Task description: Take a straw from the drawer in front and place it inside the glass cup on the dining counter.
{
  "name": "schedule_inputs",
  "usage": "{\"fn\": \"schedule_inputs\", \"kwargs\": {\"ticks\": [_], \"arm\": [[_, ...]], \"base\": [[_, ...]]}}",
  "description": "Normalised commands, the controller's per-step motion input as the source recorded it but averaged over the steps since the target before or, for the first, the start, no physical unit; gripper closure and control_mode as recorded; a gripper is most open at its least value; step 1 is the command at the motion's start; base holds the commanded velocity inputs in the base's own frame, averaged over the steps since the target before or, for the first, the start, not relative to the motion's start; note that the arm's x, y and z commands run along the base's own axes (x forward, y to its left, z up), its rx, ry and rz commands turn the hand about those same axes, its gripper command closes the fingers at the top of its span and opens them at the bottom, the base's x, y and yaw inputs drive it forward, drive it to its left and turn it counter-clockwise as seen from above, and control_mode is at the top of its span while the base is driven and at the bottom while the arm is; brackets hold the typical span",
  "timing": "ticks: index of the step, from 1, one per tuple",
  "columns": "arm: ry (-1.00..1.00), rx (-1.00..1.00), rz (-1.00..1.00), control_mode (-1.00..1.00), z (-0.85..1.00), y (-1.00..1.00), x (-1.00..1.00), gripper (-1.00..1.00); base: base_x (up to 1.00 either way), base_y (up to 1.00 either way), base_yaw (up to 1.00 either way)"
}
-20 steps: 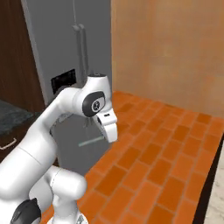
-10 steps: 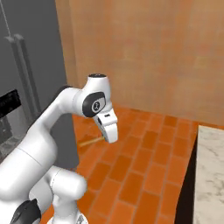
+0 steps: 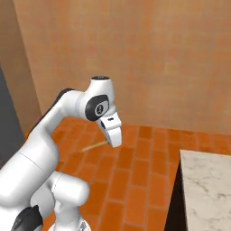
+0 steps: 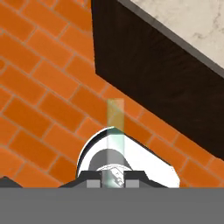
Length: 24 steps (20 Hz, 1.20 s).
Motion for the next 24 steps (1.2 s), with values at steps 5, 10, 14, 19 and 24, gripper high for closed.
{"fn": "schedule_inputs", "kwargs": {"ticks": [5, 10, 14, 19, 24], "arm": [[0.00, 0.00, 0.00, 1.00, 0.00, 0.00, 0.00, 1.00], [0.00, 0.00, 0.00, 1.00, 0.00, 0.00, 0.00, 1.00], [0.00, 0.00, 0.00, 1.00, 0.00, 0.00, 0.00, 1.00], [0.00, 0.00, 0.00, 1.00, 0.00, 0.00, 0.00, 1.00], [0.00, 0.00, 0.00, 1.00, 0.00, 0.00, 0.00, 1.00]], "base": [[1.00, 0.10, -0.41], [0.95, 0.12, -0.53], [0.77, 0.13, -0.62], [0.79, 0.13, -0.61], [0.81, 0.16, -0.60]]}}
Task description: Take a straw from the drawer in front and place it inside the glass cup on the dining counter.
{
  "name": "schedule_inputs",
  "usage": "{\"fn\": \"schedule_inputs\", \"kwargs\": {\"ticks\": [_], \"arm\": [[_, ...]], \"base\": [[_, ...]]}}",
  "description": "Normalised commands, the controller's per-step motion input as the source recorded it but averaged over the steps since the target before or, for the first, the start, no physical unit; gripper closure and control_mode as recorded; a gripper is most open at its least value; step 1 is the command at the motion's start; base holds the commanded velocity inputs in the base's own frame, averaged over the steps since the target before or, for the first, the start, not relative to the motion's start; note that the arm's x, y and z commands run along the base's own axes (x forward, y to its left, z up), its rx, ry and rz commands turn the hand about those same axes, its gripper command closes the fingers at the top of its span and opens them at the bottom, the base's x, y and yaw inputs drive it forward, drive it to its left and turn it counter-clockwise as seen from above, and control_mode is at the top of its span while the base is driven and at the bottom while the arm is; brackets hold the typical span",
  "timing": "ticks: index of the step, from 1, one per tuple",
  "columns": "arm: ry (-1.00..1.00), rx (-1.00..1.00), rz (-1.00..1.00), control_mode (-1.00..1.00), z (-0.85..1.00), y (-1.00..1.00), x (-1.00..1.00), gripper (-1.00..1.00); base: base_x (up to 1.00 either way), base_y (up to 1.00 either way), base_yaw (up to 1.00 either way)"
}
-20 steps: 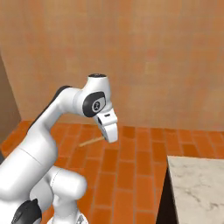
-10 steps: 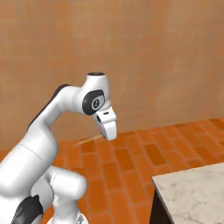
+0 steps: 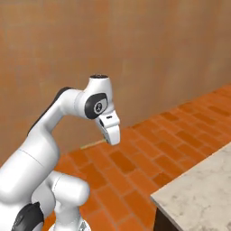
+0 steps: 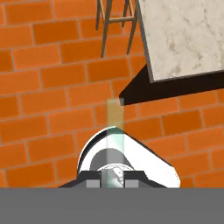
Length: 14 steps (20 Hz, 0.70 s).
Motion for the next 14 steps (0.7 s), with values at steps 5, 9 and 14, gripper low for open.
{"fn": "schedule_inputs", "kwargs": {"ticks": [5, 9, 14], "arm": [[0.00, 0.00, 0.00, 1.00, 0.00, 0.00, 0.00, 1.00], [0.00, 0.00, 0.00, 1.00, 0.00, 0.00, 0.00, 1.00], [0.00, 0.00, 0.00, 1.00, 0.00, 0.00, 0.00, 1.00]], "base": [[0.85, 0.31, -0.60], [0.85, 0.36, -0.59], [0.88, 0.46, -0.59]]}}
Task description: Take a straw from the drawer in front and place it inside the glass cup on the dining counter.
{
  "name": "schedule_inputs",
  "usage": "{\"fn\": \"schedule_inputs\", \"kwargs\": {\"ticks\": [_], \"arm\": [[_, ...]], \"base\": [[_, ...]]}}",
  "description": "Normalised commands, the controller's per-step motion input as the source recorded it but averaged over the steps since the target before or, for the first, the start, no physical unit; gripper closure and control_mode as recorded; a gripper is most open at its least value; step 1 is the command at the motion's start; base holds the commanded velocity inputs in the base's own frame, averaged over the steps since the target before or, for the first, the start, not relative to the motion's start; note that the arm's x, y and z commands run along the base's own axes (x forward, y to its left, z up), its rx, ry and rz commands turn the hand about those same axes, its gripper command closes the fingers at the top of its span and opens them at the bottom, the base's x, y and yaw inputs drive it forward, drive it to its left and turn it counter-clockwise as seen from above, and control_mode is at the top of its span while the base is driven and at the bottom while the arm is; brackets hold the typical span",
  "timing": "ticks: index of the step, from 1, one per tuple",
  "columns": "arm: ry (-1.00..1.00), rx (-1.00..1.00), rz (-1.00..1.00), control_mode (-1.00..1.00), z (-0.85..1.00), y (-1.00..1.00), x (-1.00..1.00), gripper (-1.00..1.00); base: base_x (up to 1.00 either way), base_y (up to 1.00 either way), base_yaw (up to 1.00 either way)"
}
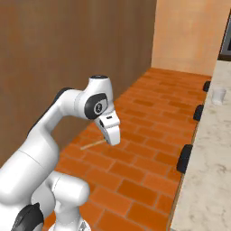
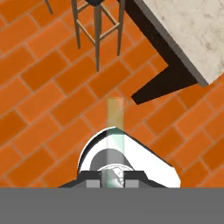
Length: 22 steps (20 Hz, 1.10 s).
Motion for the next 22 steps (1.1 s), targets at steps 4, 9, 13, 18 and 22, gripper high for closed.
{"fn": "schedule_inputs", "kwargs": {"ticks": [4, 9, 13, 18, 22], "arm": [[0.00, 0.00, 0.00, 1.00, 0.00, 0.00, 0.00, 1.00], [0.00, 0.00, 0.00, 1.00, 0.00, 0.00, 0.00, 1.00], [0.00, 0.00, 0.00, 1.00, 0.00, 0.00, 0.00, 1.00], [0.00, 0.00, 0.00, 1.00, 0.00, 0.00, 0.00, 1.00], [0.00, 0.00, 0.00, 1.00, 0.00, 0.00, 0.00, 1.00]], "base": [[0.84, 0.51, -0.60], [0.81, 0.58, -0.61], [0.77, 0.67, -0.60], [0.68, 0.79, -0.59], [0.64, 0.84, -0.58]]}}
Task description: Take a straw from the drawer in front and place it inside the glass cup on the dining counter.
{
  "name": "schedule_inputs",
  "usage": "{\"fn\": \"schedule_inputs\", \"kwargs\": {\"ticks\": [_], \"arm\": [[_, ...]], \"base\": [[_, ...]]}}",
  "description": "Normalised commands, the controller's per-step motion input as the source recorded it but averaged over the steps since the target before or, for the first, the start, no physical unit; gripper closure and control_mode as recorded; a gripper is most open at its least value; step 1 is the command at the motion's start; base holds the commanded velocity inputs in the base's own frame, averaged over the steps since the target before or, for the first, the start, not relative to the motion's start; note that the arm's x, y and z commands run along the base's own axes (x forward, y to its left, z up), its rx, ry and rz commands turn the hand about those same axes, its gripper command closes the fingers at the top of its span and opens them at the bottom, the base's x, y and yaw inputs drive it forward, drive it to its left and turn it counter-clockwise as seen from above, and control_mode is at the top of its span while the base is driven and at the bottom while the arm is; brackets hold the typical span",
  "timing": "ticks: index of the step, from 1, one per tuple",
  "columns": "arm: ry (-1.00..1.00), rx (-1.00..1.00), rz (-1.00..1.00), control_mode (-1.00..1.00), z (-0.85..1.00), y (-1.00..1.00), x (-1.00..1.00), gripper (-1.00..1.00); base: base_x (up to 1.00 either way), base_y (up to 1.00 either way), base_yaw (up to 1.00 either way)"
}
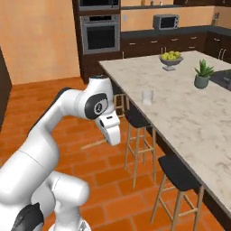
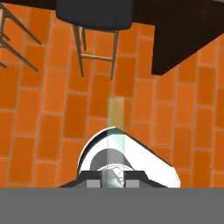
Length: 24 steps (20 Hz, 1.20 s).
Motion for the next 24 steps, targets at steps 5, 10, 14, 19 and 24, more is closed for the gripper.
{"fn": "schedule_inputs", "kwargs": {"ticks": [5, 10, 14, 19, 24], "arm": [[0.00, 0.00, 0.00, 1.00, 0.00, 0.00, 0.00, 1.00], [0.00, 0.00, 0.00, 1.00, 0.00, 0.00, 0.00, 1.00], [0.00, 0.00, 0.00, 1.00, 0.00, 0.00, 0.00, 1.00], [0.00, 0.00, 0.00, 1.00, 0.00, 0.00, 0.00, 1.00], [0.00, 0.00, 0.00, 1.00, 0.00, 0.00, 0.00, 1.00]], "base": [[0.63, 0.91, -0.57], [0.60, 0.92, -0.56], [0.60, 0.83, -0.54], [0.61, 0.74, -0.53], [0.65, 0.54, -0.51]]}}
